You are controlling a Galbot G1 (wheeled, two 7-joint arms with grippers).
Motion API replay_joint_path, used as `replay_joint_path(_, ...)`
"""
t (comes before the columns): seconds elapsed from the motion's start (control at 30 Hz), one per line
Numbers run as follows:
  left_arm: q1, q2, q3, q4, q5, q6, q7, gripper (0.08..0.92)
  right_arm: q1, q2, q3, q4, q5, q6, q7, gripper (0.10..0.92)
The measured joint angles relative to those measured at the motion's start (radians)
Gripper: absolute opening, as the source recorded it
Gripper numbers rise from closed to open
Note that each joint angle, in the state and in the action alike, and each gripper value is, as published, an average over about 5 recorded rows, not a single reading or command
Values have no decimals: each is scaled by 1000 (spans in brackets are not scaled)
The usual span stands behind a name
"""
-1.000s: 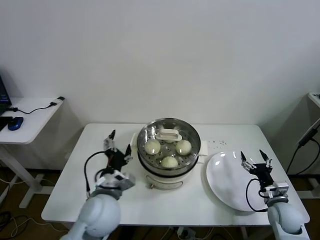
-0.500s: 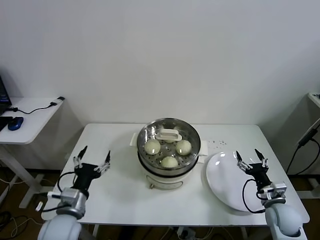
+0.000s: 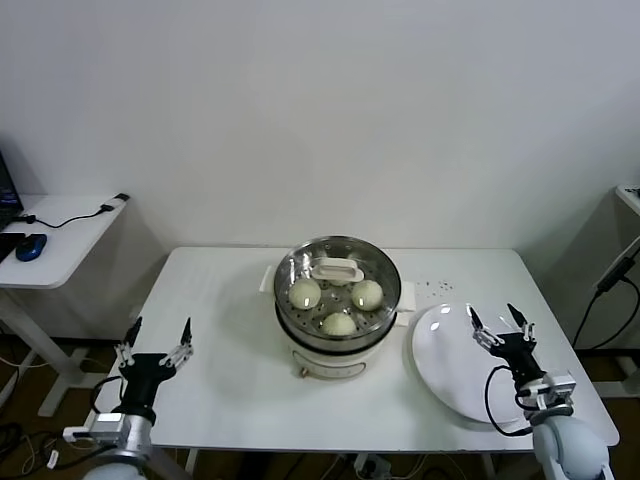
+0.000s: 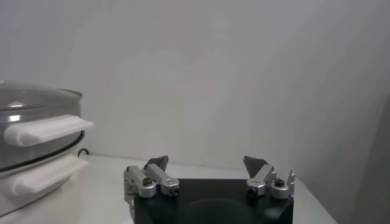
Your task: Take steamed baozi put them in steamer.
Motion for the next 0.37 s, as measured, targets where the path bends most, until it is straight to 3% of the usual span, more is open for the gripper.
replay_joint_path(0.37,15,-11,-6,11,10,-28,1,823,-12,-1,13,3,8,4,-17,823)
